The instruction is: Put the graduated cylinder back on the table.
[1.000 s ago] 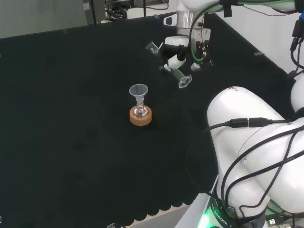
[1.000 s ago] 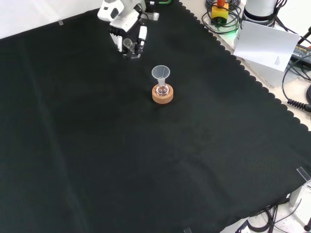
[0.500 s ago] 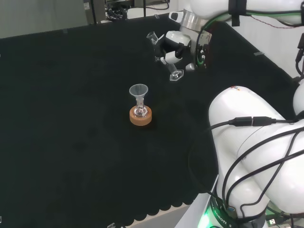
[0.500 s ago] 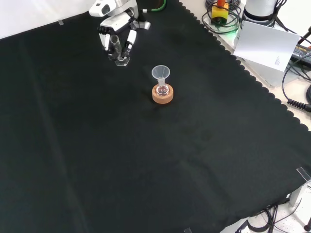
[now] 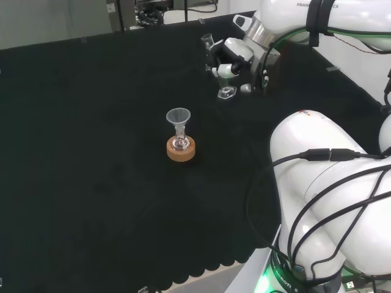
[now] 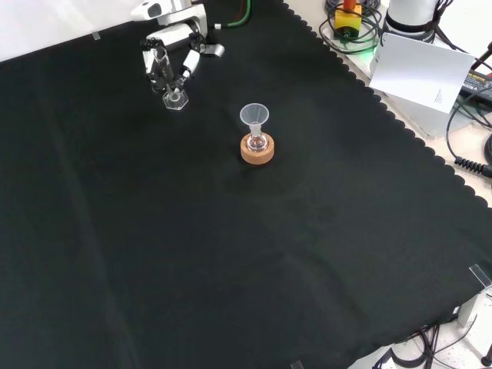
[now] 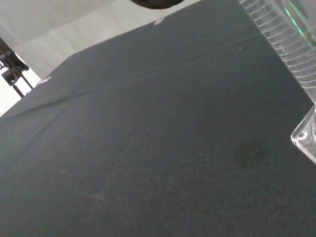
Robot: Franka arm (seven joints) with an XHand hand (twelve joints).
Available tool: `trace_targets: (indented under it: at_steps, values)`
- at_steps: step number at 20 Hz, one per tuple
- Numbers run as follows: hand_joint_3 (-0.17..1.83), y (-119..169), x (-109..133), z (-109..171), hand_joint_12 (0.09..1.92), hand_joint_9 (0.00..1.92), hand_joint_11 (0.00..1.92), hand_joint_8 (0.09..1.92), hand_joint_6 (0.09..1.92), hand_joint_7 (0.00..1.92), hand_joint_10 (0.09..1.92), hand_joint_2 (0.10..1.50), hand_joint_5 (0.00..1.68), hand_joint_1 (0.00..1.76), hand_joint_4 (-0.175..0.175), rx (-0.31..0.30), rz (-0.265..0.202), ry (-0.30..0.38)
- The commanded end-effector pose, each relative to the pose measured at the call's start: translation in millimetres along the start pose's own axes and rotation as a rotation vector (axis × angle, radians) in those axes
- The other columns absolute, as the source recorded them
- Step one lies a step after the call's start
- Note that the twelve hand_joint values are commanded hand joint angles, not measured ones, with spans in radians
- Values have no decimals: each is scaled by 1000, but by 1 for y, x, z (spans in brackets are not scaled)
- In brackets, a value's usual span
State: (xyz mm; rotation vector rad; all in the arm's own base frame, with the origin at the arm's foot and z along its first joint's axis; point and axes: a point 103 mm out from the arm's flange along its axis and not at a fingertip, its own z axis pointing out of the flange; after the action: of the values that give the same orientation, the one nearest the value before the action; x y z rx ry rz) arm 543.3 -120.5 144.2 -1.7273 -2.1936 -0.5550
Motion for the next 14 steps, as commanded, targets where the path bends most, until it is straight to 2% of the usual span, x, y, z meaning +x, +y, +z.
trace_targets:
  at_steps: [1,5,14]
  values:
    - [2,9,-17,7,692,1506,1391,316,1047,1253,87,1132,957,1116,-90,-61,8,46]
    - [2,12,-23,13,692,1505,1391,316,1048,1252,87,1133,957,1115,-90,-97,24,98]
    - [2,13,-25,38,692,1502,1389,315,1048,1249,87,1133,956,1115,-90,-119,21,159]
